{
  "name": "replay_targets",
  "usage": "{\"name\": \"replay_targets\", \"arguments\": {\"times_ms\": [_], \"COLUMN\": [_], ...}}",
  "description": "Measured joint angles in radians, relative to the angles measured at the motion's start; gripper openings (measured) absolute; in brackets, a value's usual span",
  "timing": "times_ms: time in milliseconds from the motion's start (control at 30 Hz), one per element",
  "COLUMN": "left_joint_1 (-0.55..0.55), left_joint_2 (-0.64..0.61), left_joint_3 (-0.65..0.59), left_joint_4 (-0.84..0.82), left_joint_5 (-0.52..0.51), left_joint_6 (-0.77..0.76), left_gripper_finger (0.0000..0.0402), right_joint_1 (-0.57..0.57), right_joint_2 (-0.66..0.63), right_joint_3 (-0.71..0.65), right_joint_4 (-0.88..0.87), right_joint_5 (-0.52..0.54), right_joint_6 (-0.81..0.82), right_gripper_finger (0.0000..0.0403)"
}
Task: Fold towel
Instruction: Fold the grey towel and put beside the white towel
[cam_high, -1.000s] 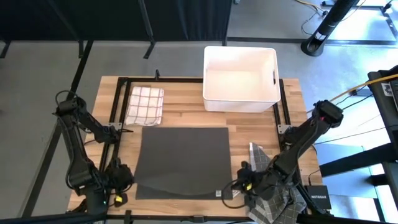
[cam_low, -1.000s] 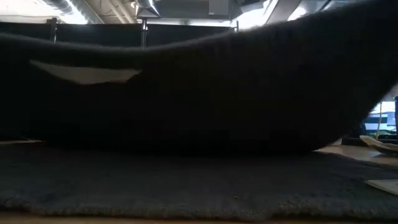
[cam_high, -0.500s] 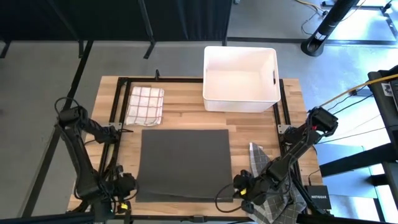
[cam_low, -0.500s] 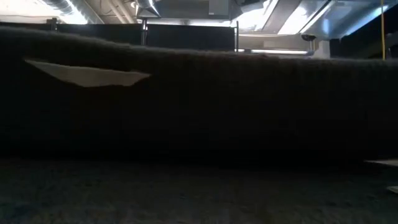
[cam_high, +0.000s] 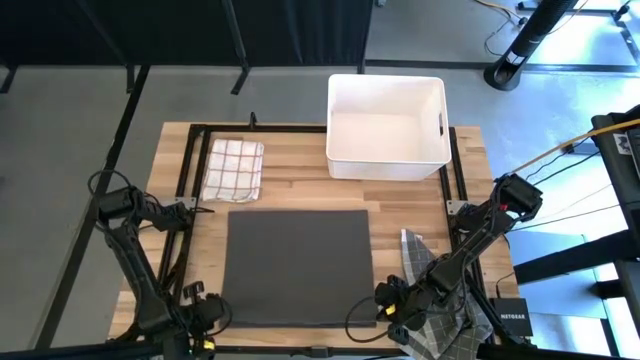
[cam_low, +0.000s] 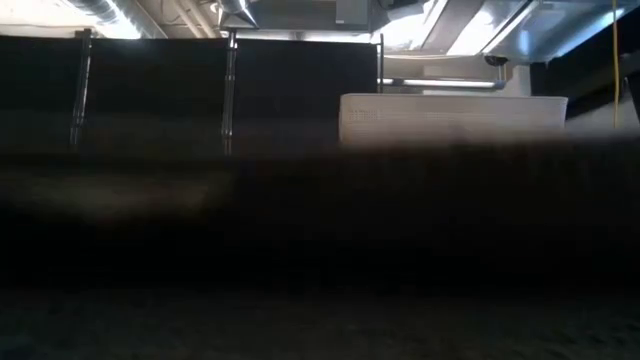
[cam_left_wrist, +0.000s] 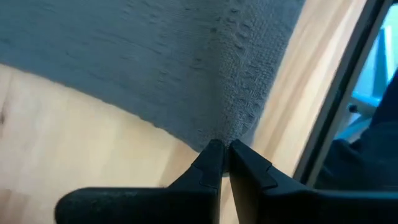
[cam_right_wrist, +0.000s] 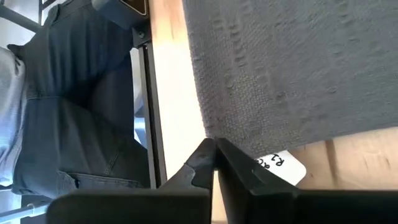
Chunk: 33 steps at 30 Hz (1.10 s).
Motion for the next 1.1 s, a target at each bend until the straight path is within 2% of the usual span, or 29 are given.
{"name": "replay_targets", "arguments": {"times_ms": [167,333,467,567,667,733,800,867,933,1033,1100], "left_joint_1": [0.010,0.014,0.033,0.056,0.086,0.108,0.128,0.154,0.176,0.193,0.195], "left_joint_2": [-0.004,-0.010,-0.039,-0.064,-0.067,-0.055,-0.030,-0.001,0.023,0.060,0.082], "left_joint_3": [0.000,0.000,0.000,0.000,0.000,-0.002,-0.015,-0.036,-0.055,-0.077,-0.077], "left_joint_4": [0.035,0.078,0.094,0.092,0.090,0.094,0.092,0.093,0.101,0.118,0.133], "left_joint_5": [0.026,0.119,0.225,0.185,0.019,-0.111,-0.186,-0.191,-0.149,-0.068,-0.053], "left_joint_6": [-0.023,-0.008,0.000,0.051,0.173,0.259,0.316,0.357,0.381,0.417,0.466], "left_gripper_finger": [0.0060,0.0121,0.0150,0.0158,0.0159,0.0156,0.0152,0.0148,0.0144,0.0140,0.0137], "right_joint_1": [0.000,0.000,-0.024,-0.056,-0.084,-0.089,-0.087,-0.086,-0.086,-0.086,-0.085], "right_joint_2": [0.000,-0.001,-0.001,-0.001,-0.002,0.004,0.024,0.055,0.085,0.127,0.149], "right_joint_3": [0.000,0.000,0.000,0.008,0.013,0.013,0.015,0.015,0.014,0.014,0.013], "right_joint_4": [-0.002,-0.004,-0.003,0.007,0.061,0.102,0.137,0.145,0.146,0.150,0.170], "right_joint_5": [0.002,-0.028,-0.172,-0.208,-0.093,0.038,0.183,0.277,0.317,0.300,0.282], "right_joint_6": [0.043,0.080,0.107,0.104,-0.001,-0.125,-0.236,-0.325,-0.378,-0.398,-0.399], "right_gripper_finger": [0.0047,0.0091,0.0129,0.0147,0.0156,0.0158,0.0158,0.0158,0.0158,0.0158,0.0159]}}
